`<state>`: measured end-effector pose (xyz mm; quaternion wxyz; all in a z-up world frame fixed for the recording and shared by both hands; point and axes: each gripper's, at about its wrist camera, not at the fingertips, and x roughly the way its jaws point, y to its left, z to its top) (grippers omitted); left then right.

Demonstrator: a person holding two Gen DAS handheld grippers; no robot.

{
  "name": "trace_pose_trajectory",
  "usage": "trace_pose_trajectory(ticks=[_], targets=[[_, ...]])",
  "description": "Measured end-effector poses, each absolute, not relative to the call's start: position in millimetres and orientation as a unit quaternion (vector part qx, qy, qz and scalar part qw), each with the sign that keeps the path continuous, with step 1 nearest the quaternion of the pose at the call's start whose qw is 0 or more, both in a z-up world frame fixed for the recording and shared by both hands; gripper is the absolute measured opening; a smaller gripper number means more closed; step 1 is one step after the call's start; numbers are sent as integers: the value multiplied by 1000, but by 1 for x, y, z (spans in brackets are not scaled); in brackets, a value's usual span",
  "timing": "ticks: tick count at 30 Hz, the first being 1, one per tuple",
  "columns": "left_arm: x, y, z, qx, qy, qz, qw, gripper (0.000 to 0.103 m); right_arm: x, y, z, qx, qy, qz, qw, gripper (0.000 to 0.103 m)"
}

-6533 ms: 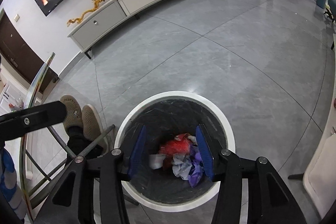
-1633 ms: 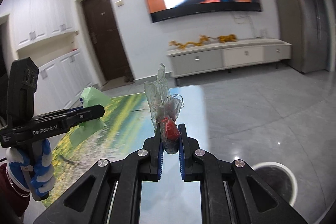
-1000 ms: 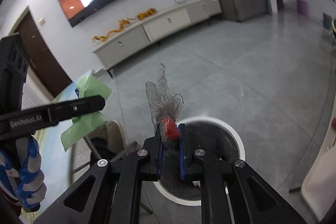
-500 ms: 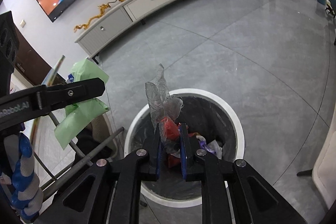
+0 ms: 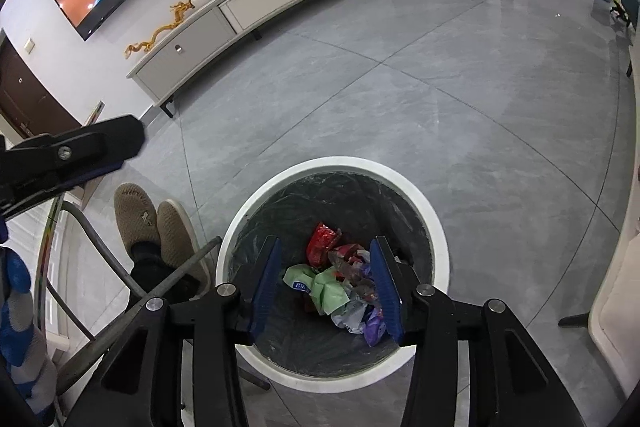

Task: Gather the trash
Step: 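Move both open tools back over the empty table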

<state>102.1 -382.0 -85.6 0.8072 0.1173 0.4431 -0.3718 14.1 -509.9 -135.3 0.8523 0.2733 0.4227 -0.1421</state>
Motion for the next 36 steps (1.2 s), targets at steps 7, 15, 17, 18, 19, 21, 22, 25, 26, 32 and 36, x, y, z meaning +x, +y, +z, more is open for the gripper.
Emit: trace_pose_trajectory(ticks=[7,15,17,18,19,21,22,25,26,32,36], targets=[[93,-342,-54,133,382,-317,858,60,15,-491,-103,243,400,-137,873,45],[82,-272,-21,124,336,-257,898,68,26,-437,-50,193,360,-94,908,48],[78,-252,-13,121,322,-242,907,73,27,-418,-36,178,349,-78,917,49],[75,-240,-9,120,314,-233,913,73,27,-411,-30,172,346,-72,920,50],[72,-229,-6,120,307,-226,917,75,28,-400,-23,166,342,-64,923,51],[66,-206,2,117,297,-208,924,78,27,-382,-12,153,333,-51,929,55],[64,-195,5,114,293,-201,928,79,26,-372,-7,146,328,-46,932,57],[53,-160,11,109,282,-175,937,81,22,-344,8,128,315,-29,940,61],[50,-149,13,107,278,-166,940,81,21,-334,12,121,311,-24,942,61],[31,-92,25,86,260,-117,955,81,11,-284,33,83,290,-8,953,66],[21,-65,32,74,246,-97,962,81,0,-258,45,59,275,-3,960,74]])
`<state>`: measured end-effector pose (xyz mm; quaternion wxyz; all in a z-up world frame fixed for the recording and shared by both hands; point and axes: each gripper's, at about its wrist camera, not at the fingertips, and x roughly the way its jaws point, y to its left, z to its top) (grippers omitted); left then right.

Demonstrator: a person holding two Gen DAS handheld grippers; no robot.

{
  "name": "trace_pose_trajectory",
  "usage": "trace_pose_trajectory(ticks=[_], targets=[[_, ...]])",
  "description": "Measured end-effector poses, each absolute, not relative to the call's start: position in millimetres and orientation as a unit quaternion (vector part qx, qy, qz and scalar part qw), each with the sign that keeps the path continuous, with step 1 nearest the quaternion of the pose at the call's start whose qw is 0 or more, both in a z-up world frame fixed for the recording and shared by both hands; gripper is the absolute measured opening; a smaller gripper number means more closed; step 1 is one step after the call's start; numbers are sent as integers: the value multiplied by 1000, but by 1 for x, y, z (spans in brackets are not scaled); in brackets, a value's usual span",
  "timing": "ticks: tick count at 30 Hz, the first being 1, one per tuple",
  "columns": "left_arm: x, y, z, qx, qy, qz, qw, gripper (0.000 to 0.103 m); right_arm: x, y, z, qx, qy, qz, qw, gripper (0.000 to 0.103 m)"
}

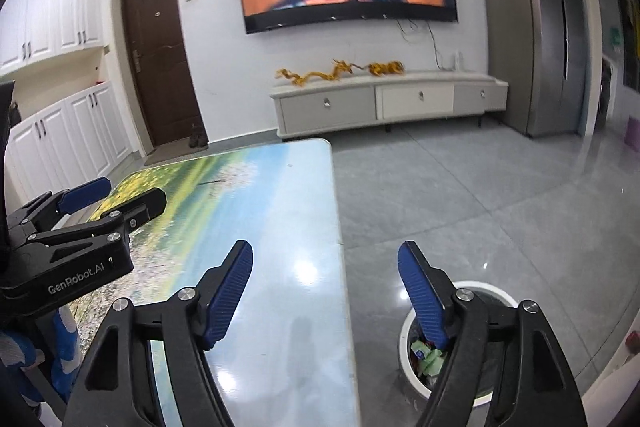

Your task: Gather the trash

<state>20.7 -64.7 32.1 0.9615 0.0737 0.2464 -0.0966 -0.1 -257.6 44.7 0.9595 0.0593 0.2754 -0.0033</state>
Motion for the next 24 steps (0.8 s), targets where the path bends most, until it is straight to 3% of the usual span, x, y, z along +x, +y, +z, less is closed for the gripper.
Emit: trace_pose_trajectory(ticks=[9,14,24], targets=[[0,-28,41,59,223,-56,972,82,-16,-224,63,29,252,-1,967,78],[-3,-16,42,46,216,-47,974,90,-20,-219,65,21,248,-2,969,79],[-2,-7,41,29,213,-48,975,91,-19,-216,67,20,246,-12,969,80]])
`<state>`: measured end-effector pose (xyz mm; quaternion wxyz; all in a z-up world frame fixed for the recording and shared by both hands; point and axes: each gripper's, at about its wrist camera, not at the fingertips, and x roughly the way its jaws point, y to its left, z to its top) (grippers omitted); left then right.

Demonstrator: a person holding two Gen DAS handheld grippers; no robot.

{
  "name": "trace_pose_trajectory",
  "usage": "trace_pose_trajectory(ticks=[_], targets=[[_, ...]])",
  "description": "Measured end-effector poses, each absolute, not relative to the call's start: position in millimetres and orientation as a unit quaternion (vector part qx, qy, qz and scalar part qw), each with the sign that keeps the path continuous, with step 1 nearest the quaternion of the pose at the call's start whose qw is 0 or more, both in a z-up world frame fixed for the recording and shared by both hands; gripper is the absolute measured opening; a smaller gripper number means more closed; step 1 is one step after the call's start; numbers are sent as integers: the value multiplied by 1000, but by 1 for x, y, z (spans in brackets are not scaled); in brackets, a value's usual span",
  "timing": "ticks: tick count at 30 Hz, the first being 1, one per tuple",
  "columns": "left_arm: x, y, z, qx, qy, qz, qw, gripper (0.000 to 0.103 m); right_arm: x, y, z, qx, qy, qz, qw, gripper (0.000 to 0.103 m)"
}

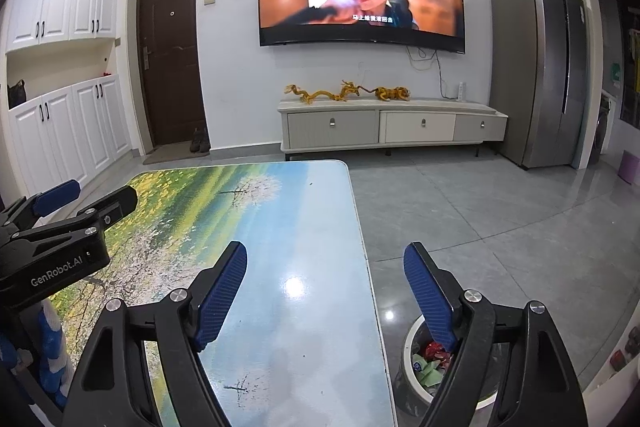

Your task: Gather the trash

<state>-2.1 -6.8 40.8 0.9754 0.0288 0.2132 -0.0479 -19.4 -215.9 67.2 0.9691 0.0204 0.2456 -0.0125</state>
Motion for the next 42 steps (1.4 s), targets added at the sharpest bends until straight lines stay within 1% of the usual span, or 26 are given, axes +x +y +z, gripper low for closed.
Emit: trace_pose_trajectory(ticks=[42], targets=[[-8,-20,27,46,221,-72,972,91,-23,-213,64,11,235,-50,971,81]])
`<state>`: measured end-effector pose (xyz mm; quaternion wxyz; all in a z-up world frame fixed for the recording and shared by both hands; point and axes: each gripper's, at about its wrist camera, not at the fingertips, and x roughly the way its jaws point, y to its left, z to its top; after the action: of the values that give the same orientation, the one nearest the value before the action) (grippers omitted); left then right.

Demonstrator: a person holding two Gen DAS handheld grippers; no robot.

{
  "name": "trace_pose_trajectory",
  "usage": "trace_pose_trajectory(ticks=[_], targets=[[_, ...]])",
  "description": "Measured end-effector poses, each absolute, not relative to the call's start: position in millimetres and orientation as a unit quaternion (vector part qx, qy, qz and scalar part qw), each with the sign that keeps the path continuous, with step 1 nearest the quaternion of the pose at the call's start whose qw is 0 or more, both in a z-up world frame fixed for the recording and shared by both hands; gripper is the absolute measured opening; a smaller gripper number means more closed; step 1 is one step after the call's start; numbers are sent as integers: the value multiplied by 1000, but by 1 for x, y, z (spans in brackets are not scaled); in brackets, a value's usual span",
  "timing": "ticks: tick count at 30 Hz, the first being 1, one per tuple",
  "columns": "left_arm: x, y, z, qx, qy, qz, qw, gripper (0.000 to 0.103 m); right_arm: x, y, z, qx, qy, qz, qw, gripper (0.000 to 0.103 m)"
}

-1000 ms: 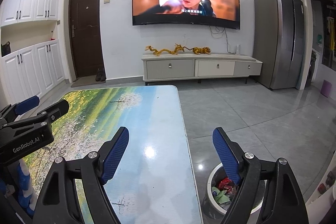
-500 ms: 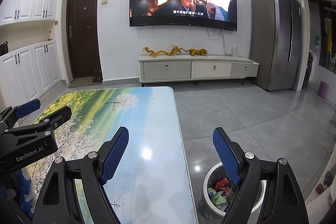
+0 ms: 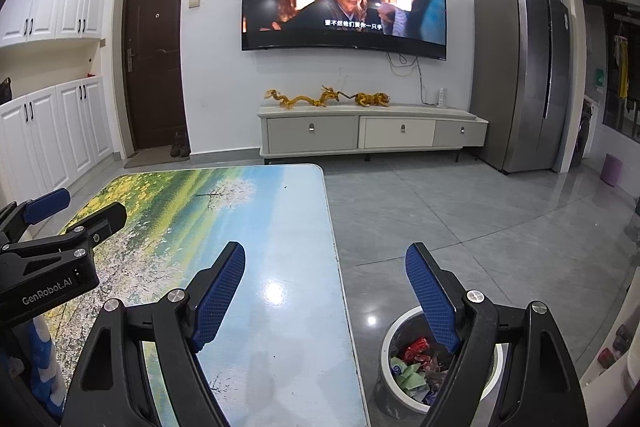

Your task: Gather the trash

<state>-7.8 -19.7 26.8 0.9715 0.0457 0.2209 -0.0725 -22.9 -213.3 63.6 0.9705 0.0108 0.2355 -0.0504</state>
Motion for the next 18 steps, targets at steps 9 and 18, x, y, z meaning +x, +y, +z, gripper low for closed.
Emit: trace_pose_trajectory(ticks=[9,18], targets=[[-8,-20,26,47,222,-74,971,91,-23,-214,64,11,234,-52,971,82],[-9,-22,24,49,224,-74,971,91,-23,-215,63,12,235,-53,970,82]])
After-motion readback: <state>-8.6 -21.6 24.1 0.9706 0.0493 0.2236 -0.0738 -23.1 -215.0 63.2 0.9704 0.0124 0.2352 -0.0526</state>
